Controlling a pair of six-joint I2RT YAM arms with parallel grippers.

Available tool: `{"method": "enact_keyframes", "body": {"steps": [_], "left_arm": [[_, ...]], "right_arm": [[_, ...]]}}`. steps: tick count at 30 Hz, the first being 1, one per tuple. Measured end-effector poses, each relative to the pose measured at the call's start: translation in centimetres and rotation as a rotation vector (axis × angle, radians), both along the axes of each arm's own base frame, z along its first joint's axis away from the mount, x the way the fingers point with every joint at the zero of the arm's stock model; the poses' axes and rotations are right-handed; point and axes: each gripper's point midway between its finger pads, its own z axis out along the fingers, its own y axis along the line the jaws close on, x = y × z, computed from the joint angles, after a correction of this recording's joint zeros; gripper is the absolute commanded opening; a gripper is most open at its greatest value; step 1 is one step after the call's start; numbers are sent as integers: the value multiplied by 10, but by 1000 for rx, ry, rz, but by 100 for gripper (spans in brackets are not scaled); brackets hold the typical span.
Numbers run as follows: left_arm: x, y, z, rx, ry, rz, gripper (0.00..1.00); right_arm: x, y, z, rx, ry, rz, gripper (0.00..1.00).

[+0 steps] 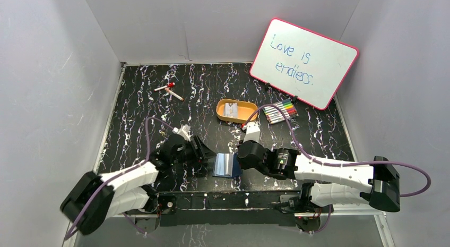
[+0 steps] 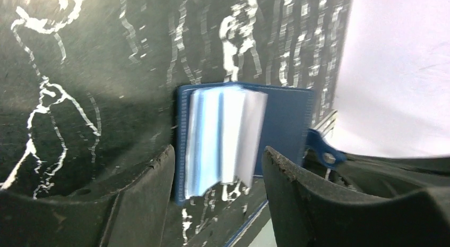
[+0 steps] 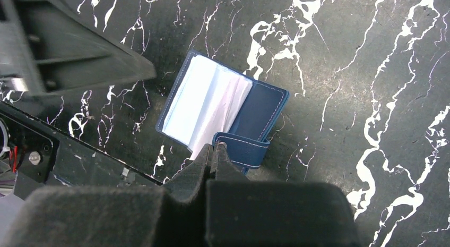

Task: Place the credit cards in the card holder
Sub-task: Adjust the card slot at the card holder.

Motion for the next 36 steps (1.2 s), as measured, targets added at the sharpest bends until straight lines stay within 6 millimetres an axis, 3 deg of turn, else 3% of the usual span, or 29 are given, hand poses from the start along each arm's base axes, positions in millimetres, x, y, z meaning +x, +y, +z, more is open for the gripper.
{"method": "enact_keyframes", "body": {"steps": [4, 7, 9, 14, 17, 21, 23, 26, 32, 36], "left_arm": [[8, 5, 39, -55, -124, 41, 59], [10, -1, 49, -81, -144, 30, 51], [11, -9, 41, -77, -110, 1, 48], [-3, -22, -1, -18, 14, -72, 44], [-9, -28, -12, -9, 38, -105, 42], [-8, -35, -12, -19, 25, -123, 38], [-8, -36, -14, -18, 25, -124, 36], [-7, -36, -16, -15, 23, -120, 34], [-5, -34, -19, -8, 19, -102, 33], [-4, -34, -19, -8, 20, -92, 32]], "right_arm": [[1, -1, -1, -4, 0, -7, 0], [1, -2, -2, 1, 5, -18, 0], [0, -4, -6, 0, 11, -24, 0], [0, -14, -15, -22, 36, -70, 0], [0, -26, -22, -47, 63, -123, 0], [-2, -39, -29, -74, 102, -174, 41], [-4, -42, -29, -66, 111, -188, 50], [-7, -48, -21, -40, 113, -186, 56], [-10, -37, 9, 45, 84, -114, 56], [-14, 1, 26, 69, 79, -4, 54]]}}
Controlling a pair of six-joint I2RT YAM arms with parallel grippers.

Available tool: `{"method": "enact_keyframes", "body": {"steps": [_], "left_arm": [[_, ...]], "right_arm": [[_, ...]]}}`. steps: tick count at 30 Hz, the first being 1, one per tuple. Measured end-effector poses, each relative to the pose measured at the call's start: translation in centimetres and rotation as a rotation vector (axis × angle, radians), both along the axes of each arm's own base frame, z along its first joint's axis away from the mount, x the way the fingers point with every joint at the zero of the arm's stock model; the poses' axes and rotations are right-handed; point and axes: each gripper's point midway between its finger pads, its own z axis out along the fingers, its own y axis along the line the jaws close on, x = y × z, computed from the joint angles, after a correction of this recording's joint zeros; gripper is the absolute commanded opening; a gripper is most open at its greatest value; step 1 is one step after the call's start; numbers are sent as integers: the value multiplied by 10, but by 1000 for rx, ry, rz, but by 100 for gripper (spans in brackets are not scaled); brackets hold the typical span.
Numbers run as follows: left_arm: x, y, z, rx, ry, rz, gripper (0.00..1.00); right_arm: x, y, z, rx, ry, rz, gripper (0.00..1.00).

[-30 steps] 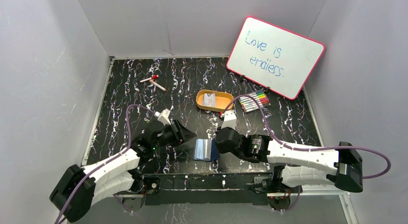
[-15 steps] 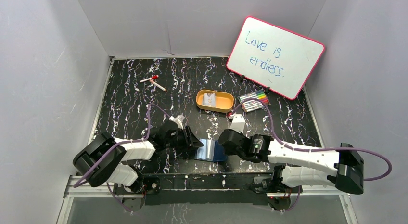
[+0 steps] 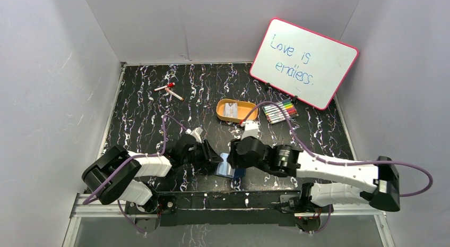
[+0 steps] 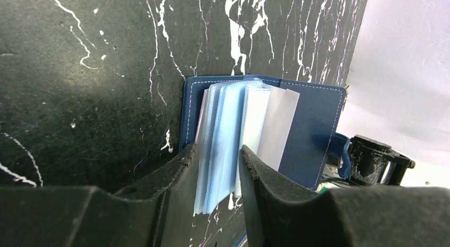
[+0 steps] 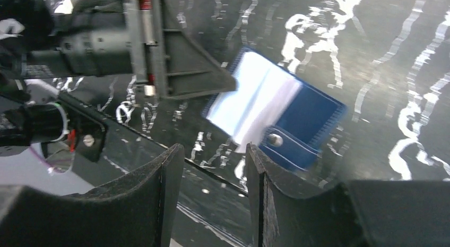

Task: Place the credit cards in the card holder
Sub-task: Adjust the card slot at the card holder.

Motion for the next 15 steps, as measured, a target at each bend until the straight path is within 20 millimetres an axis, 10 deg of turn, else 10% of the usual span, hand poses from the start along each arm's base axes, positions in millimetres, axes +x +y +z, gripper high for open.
{"method": "enact_keyframes", "body": {"steps": [8, 15], "left_arm": [[-1, 7, 0, -3, -10, 30, 32], [-2, 12, 4, 1, -23, 47, 43]], "right_arm": [[-2, 45, -28, 5, 66, 67, 51], [13, 14, -93, -57, 209, -22, 56]]}}
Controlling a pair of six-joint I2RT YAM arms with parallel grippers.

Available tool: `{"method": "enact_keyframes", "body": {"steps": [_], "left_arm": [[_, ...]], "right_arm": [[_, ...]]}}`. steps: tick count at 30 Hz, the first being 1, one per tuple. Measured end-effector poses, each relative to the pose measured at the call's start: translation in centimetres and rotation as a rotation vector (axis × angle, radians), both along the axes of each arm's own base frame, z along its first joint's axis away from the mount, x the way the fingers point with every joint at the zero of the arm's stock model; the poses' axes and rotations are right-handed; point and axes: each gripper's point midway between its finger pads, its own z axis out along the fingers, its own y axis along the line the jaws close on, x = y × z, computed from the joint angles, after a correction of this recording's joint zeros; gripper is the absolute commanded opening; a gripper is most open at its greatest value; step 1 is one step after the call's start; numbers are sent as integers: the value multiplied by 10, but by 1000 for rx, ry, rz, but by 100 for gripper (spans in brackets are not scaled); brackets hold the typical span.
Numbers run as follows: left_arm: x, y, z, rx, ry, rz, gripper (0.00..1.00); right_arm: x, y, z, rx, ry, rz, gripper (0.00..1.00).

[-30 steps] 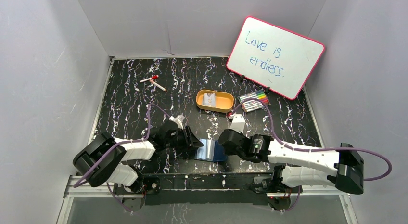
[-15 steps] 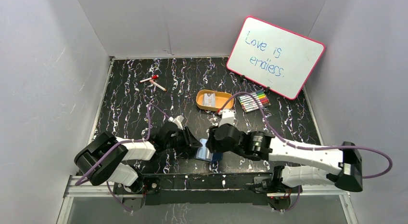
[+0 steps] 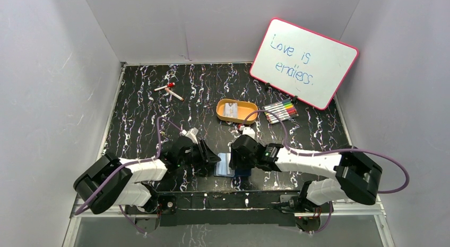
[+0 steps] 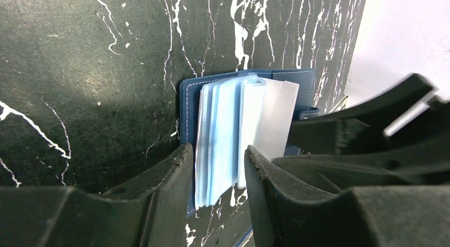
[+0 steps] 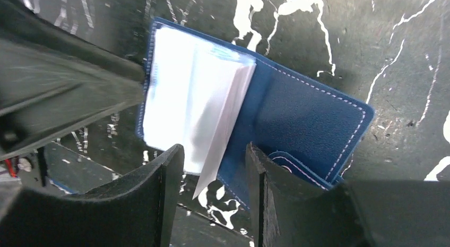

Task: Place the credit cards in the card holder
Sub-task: Adjust the card slot at the card holder.

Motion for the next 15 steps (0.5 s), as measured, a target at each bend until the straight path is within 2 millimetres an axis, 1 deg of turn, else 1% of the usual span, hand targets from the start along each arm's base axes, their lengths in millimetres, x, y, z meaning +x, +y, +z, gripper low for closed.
{"method": "enact_keyframes", "body": {"steps": [2, 4, 6, 8, 11, 15], "left_arm": [[0, 1, 3, -3, -7, 2, 48], [0, 1, 7, -7, -15, 4, 51], [0, 2, 12, -12, -27, 7, 52], [1, 3, 16, -15, -37, 11, 53], [0, 4, 19, -15, -43, 11, 53], [-3, 7, 15, 5, -35, 4, 53]], "right_arm": [[-2, -4, -13, -13, 30, 2, 57], [-3, -6, -21, -13, 50, 5, 60], [-3, -6, -23, -1, 60, 5, 62], [-1, -5, -25, 23, 67, 7, 63], [3, -5, -26, 66, 75, 2, 59], [7, -6, -27, 106, 64, 7, 51]]}}
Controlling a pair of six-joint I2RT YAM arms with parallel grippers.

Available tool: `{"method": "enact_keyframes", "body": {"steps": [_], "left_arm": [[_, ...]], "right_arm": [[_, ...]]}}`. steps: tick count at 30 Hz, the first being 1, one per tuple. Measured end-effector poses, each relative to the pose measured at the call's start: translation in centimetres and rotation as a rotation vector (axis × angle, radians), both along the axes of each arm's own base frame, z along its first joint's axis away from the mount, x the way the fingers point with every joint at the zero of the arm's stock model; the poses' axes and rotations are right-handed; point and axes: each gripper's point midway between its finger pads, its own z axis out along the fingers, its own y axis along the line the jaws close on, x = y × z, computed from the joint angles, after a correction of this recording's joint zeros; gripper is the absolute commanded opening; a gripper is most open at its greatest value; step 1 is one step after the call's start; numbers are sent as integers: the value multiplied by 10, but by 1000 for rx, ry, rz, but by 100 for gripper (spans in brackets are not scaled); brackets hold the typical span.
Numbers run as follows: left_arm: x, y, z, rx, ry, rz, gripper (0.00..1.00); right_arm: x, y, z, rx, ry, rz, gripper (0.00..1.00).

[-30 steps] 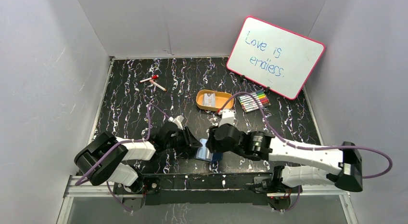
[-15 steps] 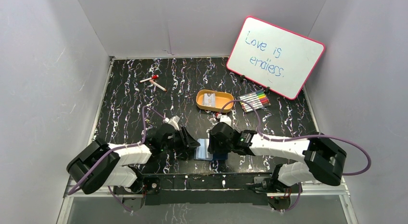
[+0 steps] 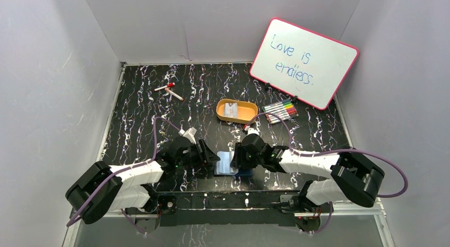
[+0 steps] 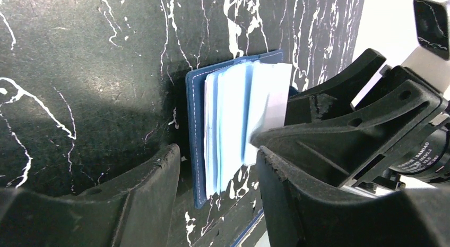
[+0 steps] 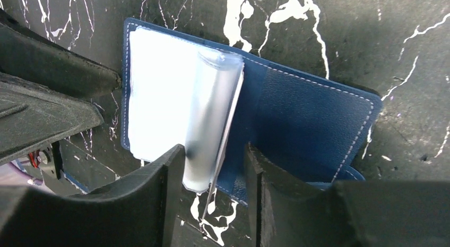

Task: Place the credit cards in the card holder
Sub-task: Adjust the card slot at the card holder.

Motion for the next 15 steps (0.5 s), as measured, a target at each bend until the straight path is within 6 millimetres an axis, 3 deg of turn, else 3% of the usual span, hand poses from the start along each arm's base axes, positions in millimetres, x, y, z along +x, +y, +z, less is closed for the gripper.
{"method": "enact_keyframes", "body": {"steps": [6, 15], "left_arm": [[0, -1, -8, 39, 15, -18, 51], [-1, 0, -13, 57, 25, -27, 52]], "right_arm": [[3, -7, -4, 19, -11, 10, 35], [6, -11, -7, 100, 1, 6, 33]]}}
